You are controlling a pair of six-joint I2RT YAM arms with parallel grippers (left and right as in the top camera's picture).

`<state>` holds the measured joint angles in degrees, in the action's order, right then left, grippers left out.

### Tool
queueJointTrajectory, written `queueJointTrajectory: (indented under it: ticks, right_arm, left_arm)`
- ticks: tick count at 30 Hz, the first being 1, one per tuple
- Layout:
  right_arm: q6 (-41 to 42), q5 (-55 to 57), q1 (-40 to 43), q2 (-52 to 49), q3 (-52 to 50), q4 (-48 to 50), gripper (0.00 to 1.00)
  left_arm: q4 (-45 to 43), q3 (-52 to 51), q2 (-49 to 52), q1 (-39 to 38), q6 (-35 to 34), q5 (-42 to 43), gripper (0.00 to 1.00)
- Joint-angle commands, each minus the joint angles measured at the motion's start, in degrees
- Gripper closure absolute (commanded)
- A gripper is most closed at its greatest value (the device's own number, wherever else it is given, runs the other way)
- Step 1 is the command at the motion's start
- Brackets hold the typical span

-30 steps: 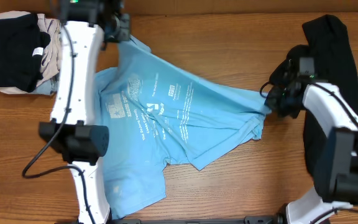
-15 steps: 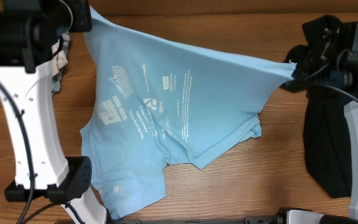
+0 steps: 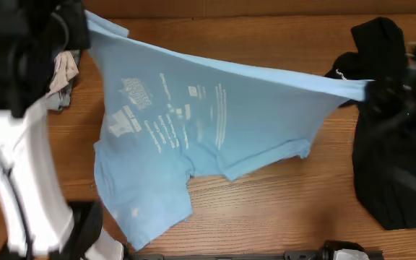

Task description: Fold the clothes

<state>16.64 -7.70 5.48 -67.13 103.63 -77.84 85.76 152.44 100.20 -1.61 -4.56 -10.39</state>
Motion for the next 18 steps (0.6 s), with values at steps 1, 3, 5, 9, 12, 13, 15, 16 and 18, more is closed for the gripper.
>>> queueJointTrajectory:
  ticks: [1, 3, 5, 9, 12, 13, 15, 16, 18]
  right_arm:
    - [-0.4, 4.4, -0.1, 5.5, 9.0, -3.1, 0.96]
    - [-0.4, 6.3, -0.1, 7.1, 14.4, -6.1, 0.96]
    - [-0.4, 7.8, -0.1, 8.1, 20.1, -9.5, 0.96]
    - [-0.4, 9.6, -0.1, 8.3, 32.9, -17.8, 0.96]
    - [-0.4, 8.6, -0.1, 9.0, 38.3, -19.2, 0.96]
    - [-0.4, 8.8, -0.1, 9.3, 39.4, -19.2, 0.96]
    - [-0.4, 9.2, -0.1, 9.7, 41.6, -19.2, 0.96]
    - [-0.4, 9.2, -0.1, 9.7, 41.6, -19.2, 0.96]
    - [-0.4, 9.2, -0.1, 9.4, 41.0, -19.1, 0.96]
  left_arm:
    - [-0.7, 0.9, -10.5, 0.5, -0.4, -6.5, 0.96]
    - [-0.7, 0.9, -14.6, 0.5, -0.5, -8.2, 0.96]
    - [-0.9, 0.9, -19.0, 0.5, -0.7, -10.2, 0.96]
    - [-1.4, 0.9, -27.0, 0.5, -0.8, -13.7, 0.96]
    - [-1.9, 0.9, -32.4, 0.5, -0.6, -16.6, 0.96]
    - [-2.1, 0.9, -33.9, 0.5, -0.5, -17.8, 0.96]
    - [-2.2, 0.9, -36.3, 0.5, 0.4, -19.3, 0.96]
    - [-2.2, 0.8, -36.6, 0.5, 0.8, -19.6, 0.96]
    - [-2.3, 0.6, -36.5, 0.5, 1.0, -19.8, 0.96]
